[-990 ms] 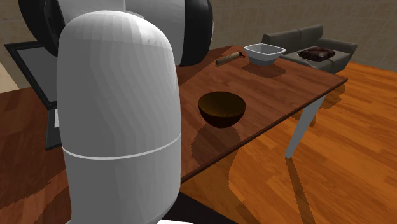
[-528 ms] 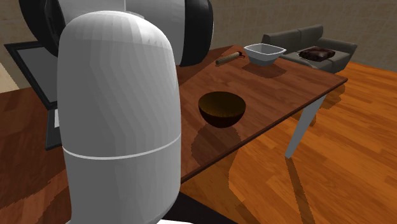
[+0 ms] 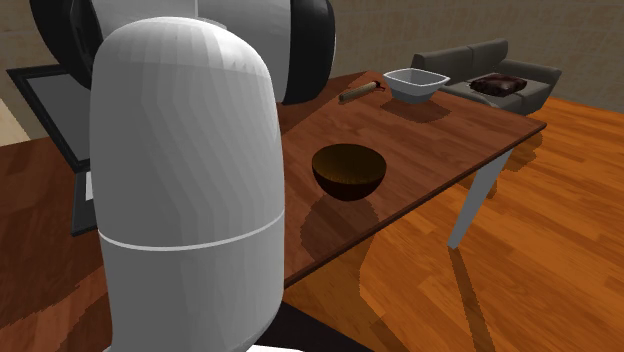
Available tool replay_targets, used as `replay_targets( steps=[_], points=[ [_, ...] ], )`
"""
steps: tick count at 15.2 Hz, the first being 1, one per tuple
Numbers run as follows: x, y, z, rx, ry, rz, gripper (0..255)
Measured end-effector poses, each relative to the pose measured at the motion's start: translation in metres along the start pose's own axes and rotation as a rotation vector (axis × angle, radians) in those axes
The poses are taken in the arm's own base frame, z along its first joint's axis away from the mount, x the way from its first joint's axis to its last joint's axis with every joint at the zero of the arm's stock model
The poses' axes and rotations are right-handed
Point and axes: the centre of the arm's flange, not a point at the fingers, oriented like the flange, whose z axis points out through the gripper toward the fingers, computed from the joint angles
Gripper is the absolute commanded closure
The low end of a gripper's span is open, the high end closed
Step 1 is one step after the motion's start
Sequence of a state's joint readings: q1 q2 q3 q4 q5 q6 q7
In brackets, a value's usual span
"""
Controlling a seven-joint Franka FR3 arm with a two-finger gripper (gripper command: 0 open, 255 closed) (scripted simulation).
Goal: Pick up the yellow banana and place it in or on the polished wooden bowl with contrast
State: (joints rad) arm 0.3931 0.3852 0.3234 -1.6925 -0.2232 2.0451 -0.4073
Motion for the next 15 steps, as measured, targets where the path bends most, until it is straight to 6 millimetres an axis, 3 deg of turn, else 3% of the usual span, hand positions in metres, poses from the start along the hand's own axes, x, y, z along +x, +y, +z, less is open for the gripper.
replay_targets(
  steps=[5, 15],
  points=[
    [-0.001, 0.001, -0.006, 0.000, 0.000, 0.000, 255],
    [-0.002, 0.004, -0.058, 0.000, 0.000, 0.000, 255]
  ],
)
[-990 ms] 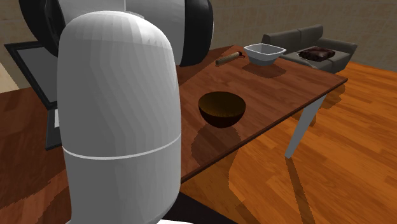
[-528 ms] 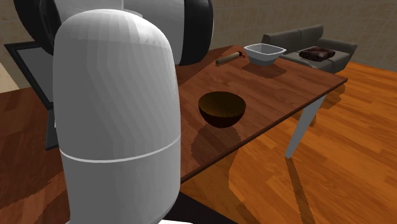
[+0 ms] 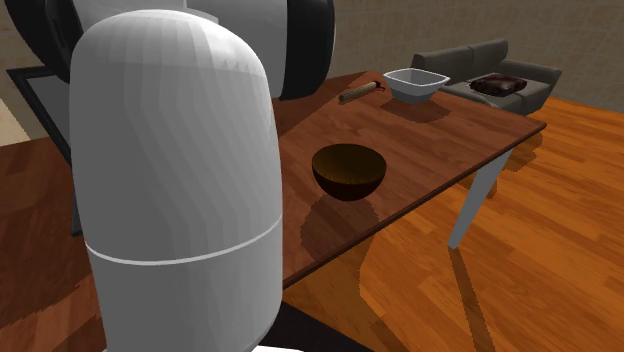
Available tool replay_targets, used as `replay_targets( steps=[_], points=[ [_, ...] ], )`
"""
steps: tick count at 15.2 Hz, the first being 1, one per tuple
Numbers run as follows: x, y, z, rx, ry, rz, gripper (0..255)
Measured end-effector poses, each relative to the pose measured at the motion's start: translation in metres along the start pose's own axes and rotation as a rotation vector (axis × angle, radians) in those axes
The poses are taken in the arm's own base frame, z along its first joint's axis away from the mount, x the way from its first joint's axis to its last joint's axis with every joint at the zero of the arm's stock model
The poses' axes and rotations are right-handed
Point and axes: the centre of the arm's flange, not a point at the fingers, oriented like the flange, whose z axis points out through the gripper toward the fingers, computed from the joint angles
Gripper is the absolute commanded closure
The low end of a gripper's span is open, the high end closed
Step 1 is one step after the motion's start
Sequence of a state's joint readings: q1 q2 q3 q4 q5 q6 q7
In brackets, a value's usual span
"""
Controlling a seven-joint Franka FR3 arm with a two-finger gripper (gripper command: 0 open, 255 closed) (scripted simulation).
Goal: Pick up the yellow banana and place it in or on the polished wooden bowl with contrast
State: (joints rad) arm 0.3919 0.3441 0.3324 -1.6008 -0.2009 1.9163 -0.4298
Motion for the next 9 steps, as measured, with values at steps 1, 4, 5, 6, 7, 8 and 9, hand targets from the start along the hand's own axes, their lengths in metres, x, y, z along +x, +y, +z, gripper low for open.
replay_targets(
  steps=[1, 4, 5, 6, 7, 8, 9],
  points=[
    [0.000, 0.000, -0.004, 0.000, 0.000, 0.000, 255],
    [-0.001, 0.002, -0.021, 0.000, 0.000, 0.000, 255],
    [-0.001, 0.002, -0.027, 0.000, 0.000, 0.000, 255],
    [-0.002, 0.002, -0.031, 0.000, 0.000, 0.000, 255],
    [-0.001, 0.003, -0.037, 0.000, 0.000, 0.000, 255],
    [-0.001, 0.004, -0.042, 0.000, 0.000, 0.000, 255],
    [-0.002, 0.005, -0.047, 0.000, 0.000, 0.000, 255]
  ],
)
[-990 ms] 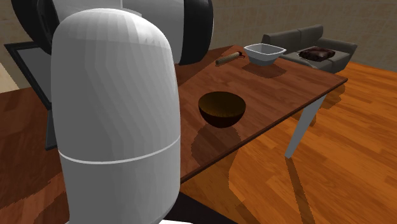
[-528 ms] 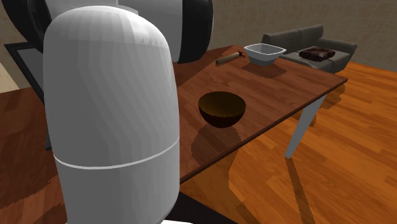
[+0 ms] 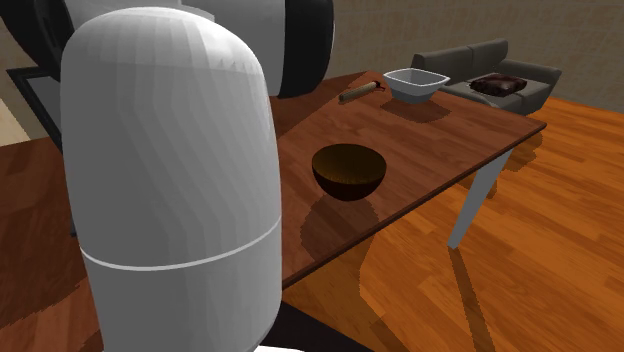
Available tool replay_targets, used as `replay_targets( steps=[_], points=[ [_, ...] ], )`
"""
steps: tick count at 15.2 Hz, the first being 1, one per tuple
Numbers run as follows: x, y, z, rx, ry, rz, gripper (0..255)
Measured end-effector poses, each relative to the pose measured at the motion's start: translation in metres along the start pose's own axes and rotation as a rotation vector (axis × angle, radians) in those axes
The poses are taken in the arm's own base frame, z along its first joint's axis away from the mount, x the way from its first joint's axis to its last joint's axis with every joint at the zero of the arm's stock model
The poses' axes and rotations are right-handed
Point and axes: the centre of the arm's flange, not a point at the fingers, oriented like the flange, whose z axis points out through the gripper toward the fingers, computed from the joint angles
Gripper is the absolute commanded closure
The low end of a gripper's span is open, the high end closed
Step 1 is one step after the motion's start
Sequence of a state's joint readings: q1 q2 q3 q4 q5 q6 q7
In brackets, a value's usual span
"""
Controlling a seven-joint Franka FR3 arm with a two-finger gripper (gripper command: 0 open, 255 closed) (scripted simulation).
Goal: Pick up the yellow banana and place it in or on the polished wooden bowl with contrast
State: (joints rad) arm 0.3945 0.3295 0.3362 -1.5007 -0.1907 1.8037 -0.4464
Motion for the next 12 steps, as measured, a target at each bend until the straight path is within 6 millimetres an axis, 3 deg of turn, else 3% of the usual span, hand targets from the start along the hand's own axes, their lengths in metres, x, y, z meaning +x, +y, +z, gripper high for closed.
replay_targets(
  steps=[12],
  points=[
    [-0.003, 0.002, -0.061, 0.000, 0.000, 0.000, 255]
  ],
)
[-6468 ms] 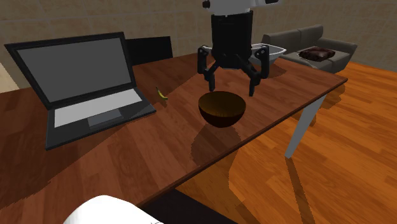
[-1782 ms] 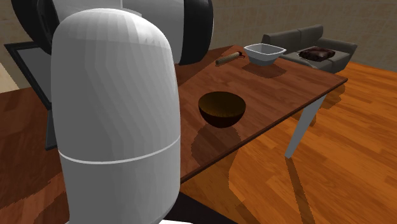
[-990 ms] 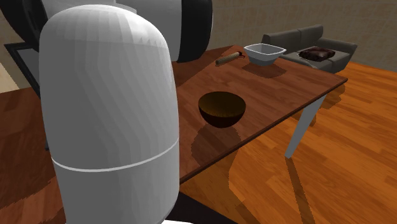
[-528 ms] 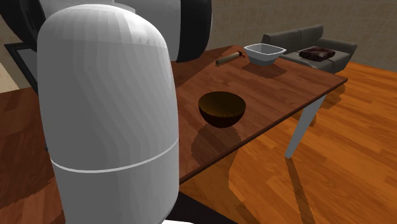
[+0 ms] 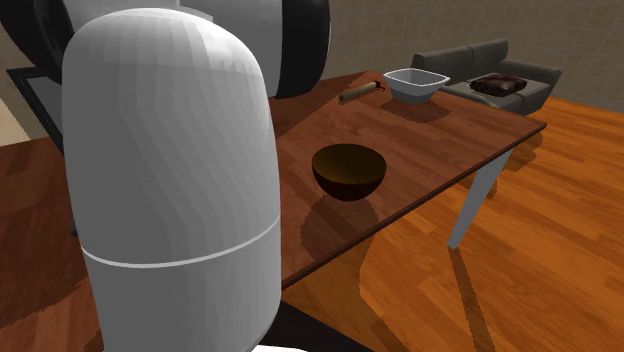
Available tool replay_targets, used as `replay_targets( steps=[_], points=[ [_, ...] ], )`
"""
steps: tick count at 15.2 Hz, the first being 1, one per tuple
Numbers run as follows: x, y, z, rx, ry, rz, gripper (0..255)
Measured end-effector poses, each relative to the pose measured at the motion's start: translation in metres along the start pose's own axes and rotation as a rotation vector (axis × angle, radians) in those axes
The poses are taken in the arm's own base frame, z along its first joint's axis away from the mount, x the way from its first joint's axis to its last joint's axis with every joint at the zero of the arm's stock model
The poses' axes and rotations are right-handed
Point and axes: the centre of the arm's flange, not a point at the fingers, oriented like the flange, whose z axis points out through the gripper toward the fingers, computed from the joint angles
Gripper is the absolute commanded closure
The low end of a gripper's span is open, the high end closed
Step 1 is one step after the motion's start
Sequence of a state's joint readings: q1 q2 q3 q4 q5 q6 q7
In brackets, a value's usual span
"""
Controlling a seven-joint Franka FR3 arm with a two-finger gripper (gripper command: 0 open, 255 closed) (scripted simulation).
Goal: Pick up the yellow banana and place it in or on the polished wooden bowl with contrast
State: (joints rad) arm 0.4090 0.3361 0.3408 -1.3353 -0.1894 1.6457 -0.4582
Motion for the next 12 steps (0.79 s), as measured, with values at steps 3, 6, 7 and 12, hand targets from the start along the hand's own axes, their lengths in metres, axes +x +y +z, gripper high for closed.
replay_targets(
  steps=[3, 6, 7, 12],
  points=[
    [-0.025, 0.007, -0.001, 0.000, 0.000, 0.000, 255],
    [-0.063, 0.015, 0.000, 0.000, -0.001, 0.000, 255],
    [-0.077, 0.018, -0.001, 0.000, -0.001, 0.001, 255],
    [-0.140, 0.034, 0.004, 0.000, -0.001, 0.001, 255]
  ],
)
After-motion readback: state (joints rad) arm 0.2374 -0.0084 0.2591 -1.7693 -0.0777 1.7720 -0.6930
